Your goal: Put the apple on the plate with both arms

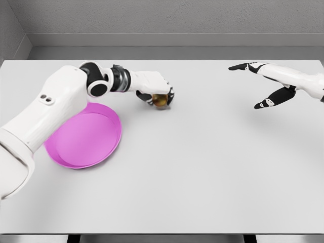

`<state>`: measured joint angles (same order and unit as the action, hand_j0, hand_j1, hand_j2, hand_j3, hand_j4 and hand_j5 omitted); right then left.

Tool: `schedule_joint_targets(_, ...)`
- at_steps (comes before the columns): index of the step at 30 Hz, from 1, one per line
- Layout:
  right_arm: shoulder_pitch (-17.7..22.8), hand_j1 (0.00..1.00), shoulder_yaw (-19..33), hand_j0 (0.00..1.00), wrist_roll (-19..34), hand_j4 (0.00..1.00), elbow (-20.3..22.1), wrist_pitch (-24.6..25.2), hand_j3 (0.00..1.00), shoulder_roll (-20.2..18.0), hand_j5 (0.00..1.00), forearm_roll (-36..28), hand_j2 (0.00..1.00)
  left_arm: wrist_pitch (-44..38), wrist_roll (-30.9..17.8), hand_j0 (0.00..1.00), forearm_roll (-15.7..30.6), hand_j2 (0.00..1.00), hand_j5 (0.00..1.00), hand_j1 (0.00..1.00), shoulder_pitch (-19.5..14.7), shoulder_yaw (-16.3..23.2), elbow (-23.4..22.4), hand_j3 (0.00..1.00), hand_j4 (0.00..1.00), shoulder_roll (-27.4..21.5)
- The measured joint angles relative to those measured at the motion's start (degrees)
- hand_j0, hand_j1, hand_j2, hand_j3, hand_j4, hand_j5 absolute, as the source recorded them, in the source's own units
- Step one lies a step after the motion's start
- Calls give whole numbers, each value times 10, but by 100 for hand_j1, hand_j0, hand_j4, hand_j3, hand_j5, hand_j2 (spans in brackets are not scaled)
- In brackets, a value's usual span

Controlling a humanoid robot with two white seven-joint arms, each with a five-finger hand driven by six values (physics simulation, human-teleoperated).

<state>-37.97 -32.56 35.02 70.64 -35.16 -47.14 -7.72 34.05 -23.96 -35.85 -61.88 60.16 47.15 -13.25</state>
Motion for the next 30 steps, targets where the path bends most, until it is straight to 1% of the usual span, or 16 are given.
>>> schedule_joint_targets(3, 0, 100, 0, 100, 0, 100, 0, 0, 100, 0, 100, 0, 100, 7, 0, 38, 34, 38, 38, 38, -2, -2, 4, 38, 38, -28)
schedule_joint_targets(4, 0, 100, 0, 100, 0, 100, 0, 0, 100, 0, 100, 0, 100, 8, 0, 35, 50, 35, 35, 35, -2, -3, 7, 35, 35, -44)
schedule_joint_targets(5, 0, 100, 0, 100, 0, 100, 0, 0, 100, 0, 100, 0, 100, 9, 0, 35, 62, 35, 35, 35, 0, -4, 18, 35, 35, -66)
schedule_joint_targets(7, -1, 100, 0, 100, 0, 100, 0, 0, 100, 0, 100, 0, 100, 9, 2, 35, 86, 35, 35, 35, 13, -6, 65, 35, 35, -124)
schedule_joint_targets(9, -2, 100, 0, 100, 0, 100, 0, 0, 100, 0, 100, 0, 100, 11, 2, 35, 112, 35, 35, 35, 25, -9, 127, 35, 35, -194)
schedule_joint_targets(10, -2, 100, 0, 100, 0, 100, 0, 0, 100, 0, 100, 0, 100, 11, 2, 35, 126, 35, 35, 35, 34, -11, 158, 35, 35, -229)
schedule_joint_targets(11, -4, 100, 0, 100, 0, 100, 0, 0, 100, 0, 100, 0, 100, 11, 2, 35, 134, 35, 35, 35, 54, -14, 188, 35, 35, -264)
schedule_joint_targets(12, -4, 100, 0, 100, 0, 100, 0, 0, 100, 0, 100, 0, 100, 11, 1, 35, 141, 35, 35, 35, 58, -16, 212, 35, 35, -291)
schedule_joint_targets(13, -4, 100, 0, 100, 0, 100, 0, 0, 100, 0, 100, 0, 100, 11, 0, 35, 146, 35, 35, 35, 66, -19, 228, 35, 35, -312)
schedule_joint_targets(15, -4, 100, 0, 100, 0, 100, 0, 0, 100, 0, 100, 0, 100, 11, 0, 37, 152, 37, 37, 37, 69, -22, 248, 37, 37, -344)
schedule_joint_targets(16, -4, 100, 0, 100, 0, 100, 0, 0, 100, 0, 100, 0, 100, 11, -1, 40, 154, 40, 40, 40, 71, -23, 253, 40, 40, -355)
schedule_joint_targets(17, -4, 100, 0, 100, 0, 100, 0, 0, 100, 0, 100, 0, 100, 11, -1, 50, 155, 50, 50, 50, 76, -24, 257, 50, 50, -363)
schedule_joint_targets(19, -4, 100, 0, 100, 0, 100, 0, 0, 100, 0, 100, 0, 100, 11, -1, 78, 158, 78, 78, 78, 78, -25, 260, 78, 78, -372)
schedule_joint_targets(20, -4, 100, 0, 100, 0, 100, 0, 0, 100, 0, 100, 0, 100, 11, -1, 87, 159, 87, 87, 87, 82, -25, 260, 87, 87, -374)
schedule_joint_targets(23, -3, 100, 0, 100, 0, 100, 0, 0, 100, 0, 100, 0, 100, 11, 0, 99, 166, 99, 99, 99, 91, -25, 260, 99, 99, -378)
schedule_joint_targets(30, -3, 100, 0, 100, 0, 100, 0, 0, 100, 0, 100, 0, 100, 11, 0, 100, 192, 100, 100, 100, 89, -25, 260, 100, 100, -382)
